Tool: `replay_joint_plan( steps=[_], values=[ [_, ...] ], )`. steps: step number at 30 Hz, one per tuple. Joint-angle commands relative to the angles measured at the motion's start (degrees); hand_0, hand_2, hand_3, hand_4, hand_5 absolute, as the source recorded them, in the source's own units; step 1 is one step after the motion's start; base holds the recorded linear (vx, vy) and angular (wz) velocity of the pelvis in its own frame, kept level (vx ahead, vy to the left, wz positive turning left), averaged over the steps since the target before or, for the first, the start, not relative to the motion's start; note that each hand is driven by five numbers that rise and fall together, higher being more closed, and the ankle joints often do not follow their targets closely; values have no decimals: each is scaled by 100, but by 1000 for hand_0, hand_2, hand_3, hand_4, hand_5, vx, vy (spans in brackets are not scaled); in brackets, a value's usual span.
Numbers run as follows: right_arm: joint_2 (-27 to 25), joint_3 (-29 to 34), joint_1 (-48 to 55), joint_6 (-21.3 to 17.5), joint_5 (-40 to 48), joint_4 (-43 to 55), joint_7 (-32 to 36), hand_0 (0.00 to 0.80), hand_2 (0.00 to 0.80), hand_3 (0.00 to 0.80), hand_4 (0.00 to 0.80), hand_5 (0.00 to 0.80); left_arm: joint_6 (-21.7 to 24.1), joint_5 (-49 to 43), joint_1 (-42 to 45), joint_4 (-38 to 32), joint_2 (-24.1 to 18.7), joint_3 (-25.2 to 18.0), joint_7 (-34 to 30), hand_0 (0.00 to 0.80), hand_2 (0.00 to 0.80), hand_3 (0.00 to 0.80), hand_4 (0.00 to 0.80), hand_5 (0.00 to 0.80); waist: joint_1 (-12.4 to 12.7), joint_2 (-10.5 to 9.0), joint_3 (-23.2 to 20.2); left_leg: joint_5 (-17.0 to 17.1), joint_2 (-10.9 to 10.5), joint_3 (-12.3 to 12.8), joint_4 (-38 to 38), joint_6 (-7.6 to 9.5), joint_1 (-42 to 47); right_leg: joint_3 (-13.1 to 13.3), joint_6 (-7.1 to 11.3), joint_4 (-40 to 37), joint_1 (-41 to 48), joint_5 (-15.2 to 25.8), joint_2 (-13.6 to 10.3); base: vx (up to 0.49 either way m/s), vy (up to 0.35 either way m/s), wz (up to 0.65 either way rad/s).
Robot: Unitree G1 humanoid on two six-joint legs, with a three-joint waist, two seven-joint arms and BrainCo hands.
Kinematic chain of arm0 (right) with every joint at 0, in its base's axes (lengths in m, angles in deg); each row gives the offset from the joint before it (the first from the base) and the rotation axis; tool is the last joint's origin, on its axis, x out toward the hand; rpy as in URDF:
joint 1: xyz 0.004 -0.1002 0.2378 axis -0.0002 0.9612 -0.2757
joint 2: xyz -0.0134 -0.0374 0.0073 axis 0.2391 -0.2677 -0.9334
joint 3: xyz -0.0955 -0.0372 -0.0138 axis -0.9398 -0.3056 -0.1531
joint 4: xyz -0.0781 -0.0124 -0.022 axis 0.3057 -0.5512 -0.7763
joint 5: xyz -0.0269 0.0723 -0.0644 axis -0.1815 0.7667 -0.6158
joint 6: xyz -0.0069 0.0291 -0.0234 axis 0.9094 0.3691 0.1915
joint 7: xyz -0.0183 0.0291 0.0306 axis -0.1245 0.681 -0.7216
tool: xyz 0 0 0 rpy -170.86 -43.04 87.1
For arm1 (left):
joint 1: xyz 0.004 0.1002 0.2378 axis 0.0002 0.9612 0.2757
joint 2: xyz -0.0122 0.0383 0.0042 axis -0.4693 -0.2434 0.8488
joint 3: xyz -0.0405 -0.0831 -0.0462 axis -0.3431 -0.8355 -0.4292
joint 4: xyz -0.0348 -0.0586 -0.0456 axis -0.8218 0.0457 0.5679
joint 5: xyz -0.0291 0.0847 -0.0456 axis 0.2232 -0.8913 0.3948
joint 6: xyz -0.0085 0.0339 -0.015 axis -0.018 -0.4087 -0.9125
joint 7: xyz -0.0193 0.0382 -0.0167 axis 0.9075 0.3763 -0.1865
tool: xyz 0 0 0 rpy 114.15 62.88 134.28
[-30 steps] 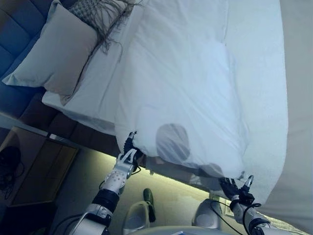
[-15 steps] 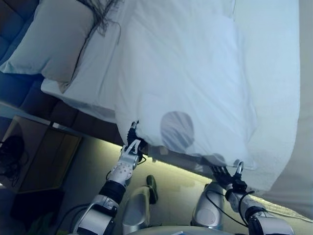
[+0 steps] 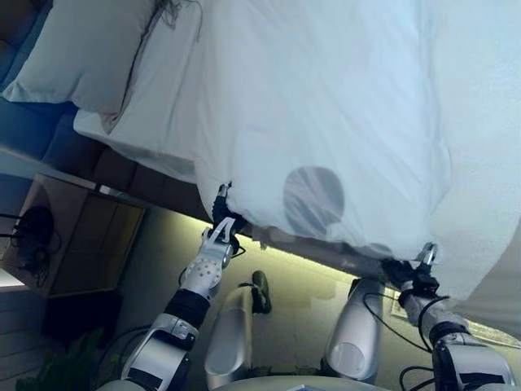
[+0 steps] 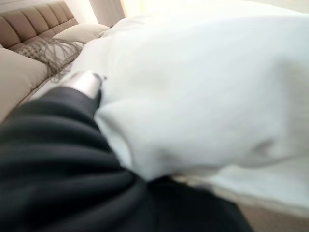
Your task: Make the bed neatly
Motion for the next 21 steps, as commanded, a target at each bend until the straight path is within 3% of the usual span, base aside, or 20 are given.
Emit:
replay_joint_plan(
  steps=[1,10,21],
  values=[
    [-138,209,-252,159,636,194,332,0,0,0,0,0,-118,60,270,-726,11,320,-86,800,800,800,800,800,104,77,-148,392,357,-470,-35,-368,-29,230,153,-84,-156,693,-152,6,-5,5],
    [-25,185,-701,563,325,231,175,0,0,0,0,0,-301,180,186,-834,-153,447,-5,800,800,800,800,800,275,43,-185,340,329,-579,227,-360,-344,193,167,54,-330,733,-159,-5,-41,7],
    [648,-221,-451,417,189,115,-243,0,0,0,0,0,-123,188,159,-945,-39,464,64,800,800,800,800,800,255,77,-198,386,350,-585,250,-342,-481,299,179,97,-502,789,-128,-4,11,1]
  ],
)
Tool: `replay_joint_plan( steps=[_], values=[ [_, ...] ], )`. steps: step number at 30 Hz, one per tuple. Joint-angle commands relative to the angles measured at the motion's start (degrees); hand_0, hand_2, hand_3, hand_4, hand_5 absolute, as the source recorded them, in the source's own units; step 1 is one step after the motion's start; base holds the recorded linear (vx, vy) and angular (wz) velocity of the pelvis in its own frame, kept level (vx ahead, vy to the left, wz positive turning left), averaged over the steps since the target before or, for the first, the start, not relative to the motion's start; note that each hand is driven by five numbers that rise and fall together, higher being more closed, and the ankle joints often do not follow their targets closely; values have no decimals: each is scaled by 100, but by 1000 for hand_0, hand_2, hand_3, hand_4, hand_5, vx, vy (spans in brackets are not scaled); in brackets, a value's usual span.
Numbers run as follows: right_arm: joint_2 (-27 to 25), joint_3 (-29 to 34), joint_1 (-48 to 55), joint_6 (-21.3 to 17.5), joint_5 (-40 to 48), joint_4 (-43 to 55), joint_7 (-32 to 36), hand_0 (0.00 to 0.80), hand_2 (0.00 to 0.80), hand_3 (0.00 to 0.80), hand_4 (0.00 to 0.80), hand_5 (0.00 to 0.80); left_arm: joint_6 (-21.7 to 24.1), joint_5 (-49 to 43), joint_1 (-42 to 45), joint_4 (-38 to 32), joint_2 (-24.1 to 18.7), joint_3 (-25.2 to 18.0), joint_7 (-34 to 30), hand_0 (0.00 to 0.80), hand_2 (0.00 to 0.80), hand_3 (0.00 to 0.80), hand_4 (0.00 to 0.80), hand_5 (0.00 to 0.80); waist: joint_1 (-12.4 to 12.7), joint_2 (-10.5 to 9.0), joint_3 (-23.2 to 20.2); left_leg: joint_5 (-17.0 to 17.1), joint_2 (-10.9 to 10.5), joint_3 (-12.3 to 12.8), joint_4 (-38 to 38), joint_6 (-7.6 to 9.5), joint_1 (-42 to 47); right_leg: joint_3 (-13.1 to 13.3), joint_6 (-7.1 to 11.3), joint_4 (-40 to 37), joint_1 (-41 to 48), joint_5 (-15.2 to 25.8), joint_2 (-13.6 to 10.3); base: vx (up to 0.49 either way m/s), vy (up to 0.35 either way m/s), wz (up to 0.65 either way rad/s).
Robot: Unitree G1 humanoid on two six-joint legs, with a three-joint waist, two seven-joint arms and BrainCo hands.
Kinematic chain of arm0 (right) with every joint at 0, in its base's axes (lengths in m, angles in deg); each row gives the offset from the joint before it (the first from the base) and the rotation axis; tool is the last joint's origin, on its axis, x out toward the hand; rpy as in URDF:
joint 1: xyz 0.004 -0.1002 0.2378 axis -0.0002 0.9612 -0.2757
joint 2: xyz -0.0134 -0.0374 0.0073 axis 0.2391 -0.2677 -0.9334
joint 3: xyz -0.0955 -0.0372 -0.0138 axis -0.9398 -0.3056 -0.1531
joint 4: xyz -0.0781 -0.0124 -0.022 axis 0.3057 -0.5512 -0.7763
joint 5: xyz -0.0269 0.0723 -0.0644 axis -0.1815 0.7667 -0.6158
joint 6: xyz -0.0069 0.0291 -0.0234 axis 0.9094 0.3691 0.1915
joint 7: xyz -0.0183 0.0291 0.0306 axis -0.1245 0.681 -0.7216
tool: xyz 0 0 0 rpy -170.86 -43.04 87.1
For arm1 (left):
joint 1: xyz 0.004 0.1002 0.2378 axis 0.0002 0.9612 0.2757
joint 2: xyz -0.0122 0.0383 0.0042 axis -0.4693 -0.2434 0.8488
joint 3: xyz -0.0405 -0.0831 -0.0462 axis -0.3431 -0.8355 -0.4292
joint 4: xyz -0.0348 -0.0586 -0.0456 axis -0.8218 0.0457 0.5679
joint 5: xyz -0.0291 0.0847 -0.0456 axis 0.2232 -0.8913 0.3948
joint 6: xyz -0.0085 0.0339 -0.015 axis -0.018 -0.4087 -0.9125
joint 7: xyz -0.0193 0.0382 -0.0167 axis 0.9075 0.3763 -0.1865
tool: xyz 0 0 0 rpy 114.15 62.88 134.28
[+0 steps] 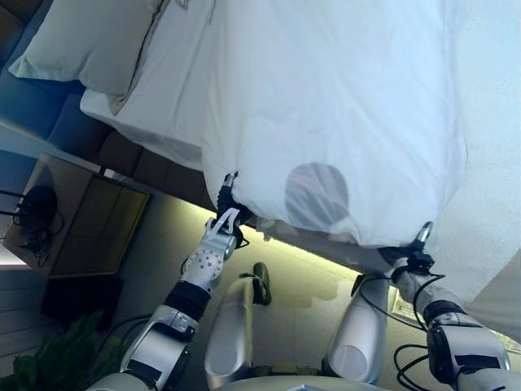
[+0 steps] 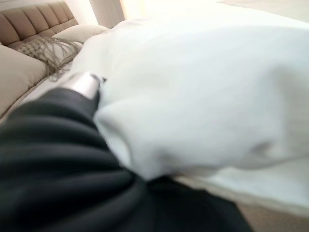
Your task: Make the bed neatly
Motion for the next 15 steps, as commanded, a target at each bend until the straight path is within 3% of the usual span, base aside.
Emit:
replay_joint_plan(
  steps=[1,7,13,14,15],
  values=[
    [269,-137,-3,136,-232,98,40,0,0,0,0,0,48,9,421,-728,91,288,-128,800,800,800,800,800,103,68,-205,394,385,-409,-177,-370,53,310,200,-217,-132,820,-61,-10,57,1],
    [236,-324,-56,110,-515,90,107,0,0,0,0,0,220,52,404,-848,155,354,-50,800,800,800,800,800,92,116,-175,381,384,-381,-176,-397,23,349,213,-165,-211,776,-69,-12,20,0],
    [-250,-291,-524,42,-674,134,233,0,0,0,0,0,209,57,293,-889,135,469,-18,800,800,800,800,800,178,130,-141,391,327,-415,-150,-423,-63,291,215,-124,-278,789,-139,-27,1,0],
    [-357,-251,-589,37,-632,140,290,342,342,342,342,342,177,57,288,-913,95,482,0,800,800,800,800,800,201,121,-141,385,318,-430,-130,-430,-94,269,216,-118,-290,793,-153,-36,-48,3],
    [-420,-201,-634,-3,-595,131,346,800,800,800,800,800,157,53,282,-921,64,495,15,800,800,800,800,800,222,107,-139,387,320,-439,-112,-432,-121,248,215,-110,-298,802,-159,-32,-61,5]
  ],
)
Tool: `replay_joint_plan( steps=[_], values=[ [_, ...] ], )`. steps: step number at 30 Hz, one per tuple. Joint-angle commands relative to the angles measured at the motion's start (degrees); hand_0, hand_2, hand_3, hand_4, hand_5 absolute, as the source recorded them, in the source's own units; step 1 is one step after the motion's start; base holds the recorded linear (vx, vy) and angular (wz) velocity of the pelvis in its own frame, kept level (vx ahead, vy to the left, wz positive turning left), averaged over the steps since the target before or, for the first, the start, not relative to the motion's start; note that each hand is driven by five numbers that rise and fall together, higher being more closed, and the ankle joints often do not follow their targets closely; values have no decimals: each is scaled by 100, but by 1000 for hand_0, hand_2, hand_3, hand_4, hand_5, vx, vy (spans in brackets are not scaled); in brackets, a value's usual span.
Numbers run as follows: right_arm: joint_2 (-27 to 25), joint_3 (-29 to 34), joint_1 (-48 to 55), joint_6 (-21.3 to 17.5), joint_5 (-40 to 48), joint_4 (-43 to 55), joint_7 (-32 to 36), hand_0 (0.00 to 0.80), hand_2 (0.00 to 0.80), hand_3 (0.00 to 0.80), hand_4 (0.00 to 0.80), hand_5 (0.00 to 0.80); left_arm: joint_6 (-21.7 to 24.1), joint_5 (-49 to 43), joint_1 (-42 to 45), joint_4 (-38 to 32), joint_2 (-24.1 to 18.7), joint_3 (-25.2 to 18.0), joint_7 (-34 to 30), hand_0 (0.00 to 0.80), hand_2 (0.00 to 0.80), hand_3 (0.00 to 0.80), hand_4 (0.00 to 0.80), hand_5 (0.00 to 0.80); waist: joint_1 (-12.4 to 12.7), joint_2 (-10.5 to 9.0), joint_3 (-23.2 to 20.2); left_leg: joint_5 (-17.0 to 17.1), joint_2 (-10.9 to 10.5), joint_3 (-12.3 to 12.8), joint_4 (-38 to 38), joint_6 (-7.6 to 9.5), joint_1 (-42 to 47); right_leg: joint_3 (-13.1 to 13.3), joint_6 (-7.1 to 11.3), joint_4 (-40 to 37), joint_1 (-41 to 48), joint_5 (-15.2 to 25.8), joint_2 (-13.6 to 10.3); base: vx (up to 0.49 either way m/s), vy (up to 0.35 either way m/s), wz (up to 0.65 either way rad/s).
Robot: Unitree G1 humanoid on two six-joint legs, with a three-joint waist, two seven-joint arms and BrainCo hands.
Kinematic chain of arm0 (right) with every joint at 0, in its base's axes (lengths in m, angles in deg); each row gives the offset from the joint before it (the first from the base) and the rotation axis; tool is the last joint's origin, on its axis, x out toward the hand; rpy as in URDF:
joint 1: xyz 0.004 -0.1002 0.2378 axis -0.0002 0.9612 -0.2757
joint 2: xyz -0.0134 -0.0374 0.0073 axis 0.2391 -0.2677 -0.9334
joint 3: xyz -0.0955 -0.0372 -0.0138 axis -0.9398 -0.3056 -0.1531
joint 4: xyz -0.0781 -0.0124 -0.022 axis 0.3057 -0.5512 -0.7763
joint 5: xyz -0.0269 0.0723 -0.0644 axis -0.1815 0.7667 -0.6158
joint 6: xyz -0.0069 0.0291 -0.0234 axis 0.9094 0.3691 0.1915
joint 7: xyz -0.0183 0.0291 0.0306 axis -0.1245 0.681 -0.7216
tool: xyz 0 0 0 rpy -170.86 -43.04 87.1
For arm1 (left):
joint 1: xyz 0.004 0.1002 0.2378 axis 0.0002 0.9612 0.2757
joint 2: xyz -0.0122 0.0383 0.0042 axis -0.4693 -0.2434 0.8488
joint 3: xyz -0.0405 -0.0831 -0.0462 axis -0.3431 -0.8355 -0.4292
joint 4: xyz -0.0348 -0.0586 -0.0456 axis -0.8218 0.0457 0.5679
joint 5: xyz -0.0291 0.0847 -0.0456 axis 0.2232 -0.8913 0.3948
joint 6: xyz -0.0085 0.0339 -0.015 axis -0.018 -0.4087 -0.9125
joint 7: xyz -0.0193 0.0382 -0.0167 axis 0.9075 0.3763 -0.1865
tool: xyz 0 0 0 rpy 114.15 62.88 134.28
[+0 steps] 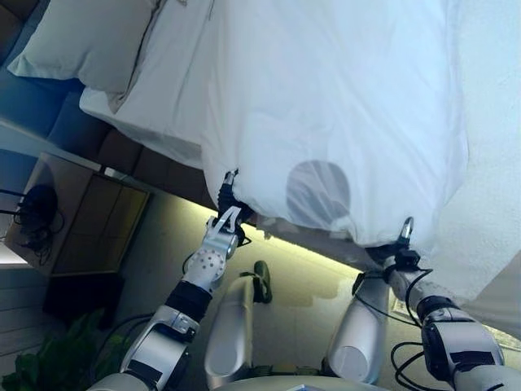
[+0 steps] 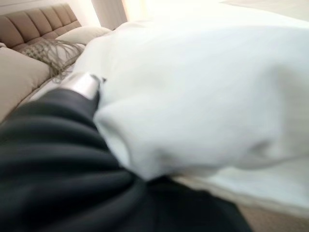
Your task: Make the bed neatly
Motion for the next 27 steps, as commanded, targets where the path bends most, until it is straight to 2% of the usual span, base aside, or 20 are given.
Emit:
replay_joint_plan(
  steps=[1,7,10,16,18,20,23,25,27],
  values=[
    [-170,184,-338,-28,117,135,412,800,800,800,800,800,-107,49,276,-711,15,379,-94,800,800,800,800,800,218,94,-137,369,350,-482,-110,-455,-42,158,219,-213,-139,813,-136,-32,-83,9],
    [-238,395,-352,78,75,227,774,800,800,800,800,800,-313,48,270,-612,-201,286,-110,800,800,800,800,800,328,-66,-156,363,399,-580,-13,-467,-189,63,239,-220,-151,870,-117,-18,-105,8],
    [-111,451,-209,-54,40,220,842,800,800,800,800,800,-389,-10,282,-606,-304,223,-92,800,800,800,800,800,369,-150,-184,381,446,-638,-23,-464,-209,22,251,-305,-97,924,-83,5,-109,8],
    [88,507,83,-533,257,133,909,800,800,800,800,800,-331,-294,350,-558,-381,186,-144,800,800,800,800,800,346,-218,-270,649,565,-720,-551,-475,47,-52,255,-854,212,1082,25,8,3,3],
    [151,472,148,-705,-16,168,972,800,800,800,800,800,-408,-446,358,-430,-386,182,-315,800,800,800,800,800,320,-252,-310,663,537,-745,-675,-473,205,-26,255,-1044,367,1160,34,17,114,-3],
    [302,375,224,-988,-430,355,1075,800,800,800,800,800,-698,-1253,370,-251,-403,138,-866,800,800,800,800,800,298,-347,-383,661,525,-723,-768,-469,358,-33,255,-1297,548,1290,17,36,104,-8],
    [508,-32,513,-1551,-992,1026,1185,800,800,800,800,800,-747,-2391,389,-70,-569,328,-1092,800,800,800,800,800,235,-483,-507,576,493,-657,-857,-433,568,65,255,-1763,854,1514,-8,60,94,-9],
    [579,-199,789,-1819,-1275,1571,1147,800,800,800,800,800,-836,-2396,494,114,-632,277,-1235,800,800,800,800,800,197,-566,-628,504,406,-540,-924,-376,724,85,255,-2134,1073,1743,-124,78,127,-12],
    [683,-262,1088,-1975,-1477,2013,1048,800,800,800,800,800,-1017,-2413,706,427,-628,-6,-1498,800,800,800,800,800,159,-609,-814,404,252,-376,-1040,-258,982,88,255,-2506,1332,2021,-296,127,180,-15]
  ],
)
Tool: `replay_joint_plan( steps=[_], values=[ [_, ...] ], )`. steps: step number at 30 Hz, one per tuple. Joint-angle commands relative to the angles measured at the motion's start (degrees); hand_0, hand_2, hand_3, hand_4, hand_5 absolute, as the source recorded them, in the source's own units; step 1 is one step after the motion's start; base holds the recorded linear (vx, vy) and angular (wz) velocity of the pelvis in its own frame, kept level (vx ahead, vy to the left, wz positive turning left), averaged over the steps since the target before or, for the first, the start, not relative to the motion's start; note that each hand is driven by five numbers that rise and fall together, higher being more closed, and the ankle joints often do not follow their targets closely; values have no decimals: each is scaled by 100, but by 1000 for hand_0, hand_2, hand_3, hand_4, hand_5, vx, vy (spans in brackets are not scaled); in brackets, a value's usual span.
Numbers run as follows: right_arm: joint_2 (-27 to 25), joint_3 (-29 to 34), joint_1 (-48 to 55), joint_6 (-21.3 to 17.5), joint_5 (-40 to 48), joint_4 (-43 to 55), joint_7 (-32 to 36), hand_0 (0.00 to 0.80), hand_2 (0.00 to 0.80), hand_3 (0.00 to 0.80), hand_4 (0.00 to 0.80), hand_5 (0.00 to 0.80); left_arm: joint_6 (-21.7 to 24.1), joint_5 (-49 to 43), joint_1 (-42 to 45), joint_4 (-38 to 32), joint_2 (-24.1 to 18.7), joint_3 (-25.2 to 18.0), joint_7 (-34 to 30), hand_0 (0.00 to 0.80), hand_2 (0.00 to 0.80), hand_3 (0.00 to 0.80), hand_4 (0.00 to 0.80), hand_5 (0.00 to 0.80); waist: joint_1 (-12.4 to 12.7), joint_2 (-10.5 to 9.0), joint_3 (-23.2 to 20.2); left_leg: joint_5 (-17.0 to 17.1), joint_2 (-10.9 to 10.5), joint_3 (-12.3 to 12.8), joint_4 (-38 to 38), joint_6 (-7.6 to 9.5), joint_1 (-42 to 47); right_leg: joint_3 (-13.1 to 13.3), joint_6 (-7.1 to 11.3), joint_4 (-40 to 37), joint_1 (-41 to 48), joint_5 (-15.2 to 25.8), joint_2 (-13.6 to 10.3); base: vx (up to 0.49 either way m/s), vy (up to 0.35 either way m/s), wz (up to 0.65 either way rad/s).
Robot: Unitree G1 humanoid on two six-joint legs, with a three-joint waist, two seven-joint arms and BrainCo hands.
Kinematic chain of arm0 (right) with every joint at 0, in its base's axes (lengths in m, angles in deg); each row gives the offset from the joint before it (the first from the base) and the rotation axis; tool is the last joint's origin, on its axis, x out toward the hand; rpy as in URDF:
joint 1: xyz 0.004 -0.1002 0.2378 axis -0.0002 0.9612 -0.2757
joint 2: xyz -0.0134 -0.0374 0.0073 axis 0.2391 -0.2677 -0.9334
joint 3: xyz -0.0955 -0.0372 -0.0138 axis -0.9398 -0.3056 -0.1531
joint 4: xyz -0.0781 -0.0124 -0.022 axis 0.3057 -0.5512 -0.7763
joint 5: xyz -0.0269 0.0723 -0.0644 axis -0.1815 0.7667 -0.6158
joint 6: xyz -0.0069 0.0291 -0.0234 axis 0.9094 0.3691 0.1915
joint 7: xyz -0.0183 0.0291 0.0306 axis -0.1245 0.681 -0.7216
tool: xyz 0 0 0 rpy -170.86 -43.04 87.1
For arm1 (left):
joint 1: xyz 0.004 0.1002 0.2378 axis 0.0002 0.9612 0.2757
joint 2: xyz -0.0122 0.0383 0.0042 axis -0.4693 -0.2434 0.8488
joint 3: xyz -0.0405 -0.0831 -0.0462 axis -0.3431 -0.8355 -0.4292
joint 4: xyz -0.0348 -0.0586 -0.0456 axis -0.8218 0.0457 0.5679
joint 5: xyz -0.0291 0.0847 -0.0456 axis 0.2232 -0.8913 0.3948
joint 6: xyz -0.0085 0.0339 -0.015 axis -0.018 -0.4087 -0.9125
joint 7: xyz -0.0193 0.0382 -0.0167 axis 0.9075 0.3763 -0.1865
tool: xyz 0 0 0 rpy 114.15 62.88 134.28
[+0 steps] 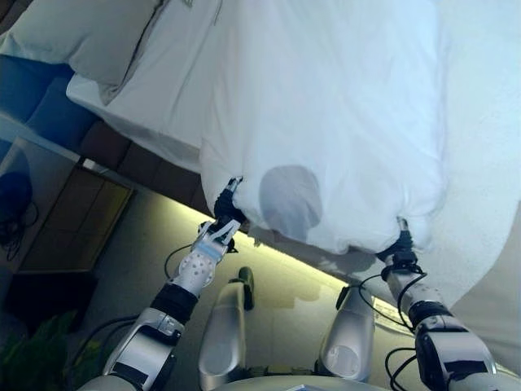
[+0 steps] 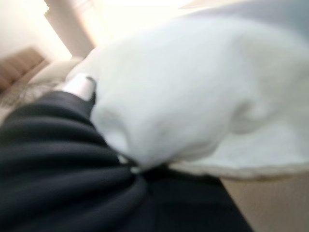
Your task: Make the bed neatly
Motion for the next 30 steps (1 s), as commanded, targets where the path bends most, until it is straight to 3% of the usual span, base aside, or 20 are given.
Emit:
replay_joint_plan(
  steps=[1,3,4,6,8,10,11,14,16,18,20,21,23,25,28,30],
  values=[
    [96,-91,359,-323,-460,647,208,800,800,800,800,800,-272,-348,578,22,29,-99,-816,800,800,800,800,800,20,-2,-591,356,159,-93,-583,-189,522,471,178,-1570,451,1833,-505,137,197,-21],
    [278,-189,616,-503,-791,951,9,800,800,800,800,800,-298,-328,859,155,-9,-359,-965,800,800,800,800,800,41,-23,-741,347,18,142,-805,-53,768,335,178,-1616,511,2035,-509,81,208,-24],
    [340,-239,725,-561,-873,1065,-59,800,800,800,800,800,-343,-386,955,182,-34,-492,-1005,800,800,800,800,800,65,-22,-771,345,5,212,-897,36,850,313,171,-1359,468,1886,-387,5,205,-28],
    [533,-341,1003,-696,-732,1287,-194,800,800,800,800,800,-428,-567,1119,290,-89,-698,-1076,800,800,800,800,800,139,-50,-887,487,-114,313,-1188,293,940,218,103,-570,345,1486,75,-33,170,-31],
    [664,-424,1256,-807,-451,1363,-147,800,800,800,800,800,-437,-771,1258,407,-105,-861,-1135,800,800,800,800,800,265,-41,-1022,699,-188,489,-1565,510,1087,-172,58,306,283,1237,515,-33,137,-19],
    [774,-464,1451,-946,-422,1367,-108,800,800,800,800,800,-411,-834,1325,490,-96,-928,-1213,800,800,800,800,800,317,-45,-1132,867,-263,473,-1867,616,1230,-321,8,567,339,1202,887,17,27,-20],
    [845,-468,1559,-997,-414,1266,-66,800,800,800,800,800,-415,-848,1361,584,-90,-967,-1264,800,800,800,800,800,319,-83,-1206,955,-338,413,-2070,649,1371,-395,-29,600,471,1112,1184,53,-84,-13],
    [868,-455,1624,-948,-338,922,-6,800,800,800,800,800,-428,-818,1356,844,-37,-1126,-1226,800,800,800,800,800,330,-175,-1379,1114,-411,346,-2390,540,1614,-748,-265,-557,1148,805,1659,85,-168,10],
    [774,-487,1545,-803,-368,720,-64,800,800,800,800,800,-361,-720,1346,1058,31,-1224,-1221,800,800,800,800,800,322,-164,-1497,1304,-350,474,-2635,367,1694,-823,-424,-1416,1574,739,1967,59,-143,-8],
    [705,-509,1497,-673,-440,751,-81,800,800,800,800,800,-273,-720,1328,1172,97,-1323,-1240,800,800,800,800,800,379,-134,-1493,1479,-287,531,-2693,192,1564,-820,-570,-1976,1973,534,2160,-18,-82,-7],
    [672,-586,1472,-561,-504,810,-178,800,800,800,800,800,-245,-492,1308,1248,139,-1379,-1276,800,800,800,800,800,477,-140,-1488,1611,-228,295,-2671,83,1324,-670,-662,-2235,2168,437,2293,-67,-60,-16],
    [661,-630,1468,-556,-515,845,-221,800,800,800,800,800,-272,-488,1322,1240,166,-1443,-1312,800,800,800,800,800,493,-164,-1484,1587,-163,262,-2559,48,1238,-658,-696,-2294,2208,426,2284,-62,-44,-33],
    [673,-631,1503,-518,-508,902,-201,800,800,800,800,800,-278,-522,1370,1254,212,-1469,-1305,800,800,800,800,800,437,-267,-1472,1552,182,340,-2076,-67,1139,-735,-769,-2326,2221,461,2159,-48,-9,-37],
    [647,-637,1563,-477,-585,972,-195,800,800,800,800,800,-256,-529,1455,1309,263,-1500,-1341,800,800,800,800,800,360,-290,-1464,1760,591,167,-1763,-232,1190,-713,-800,-2218,2165,475,2058,10,112,-6],
    [694,-497,1603,-355,-773,1036,-311,800,800,800,800,800,-298,-446,1644,1361,360,-1590,-1538,800,800,800,800,800,263,-124,-1505,2205,1254,-196,-2053,-454,1559,-582,-783,-1923,2061,306,1949,78,353,-6],
    [748,-367,1644,-310,-885,1059,-347,800,800,800,800,800,-379,-378,1735,1325,449,-1610,-1563,800,800,800,800,800,212,13,-1540,2365,1539,-290,-2384,-566,1838,-571,-709,-1729,2015,202,1769,76,492,-8]
  ],
)
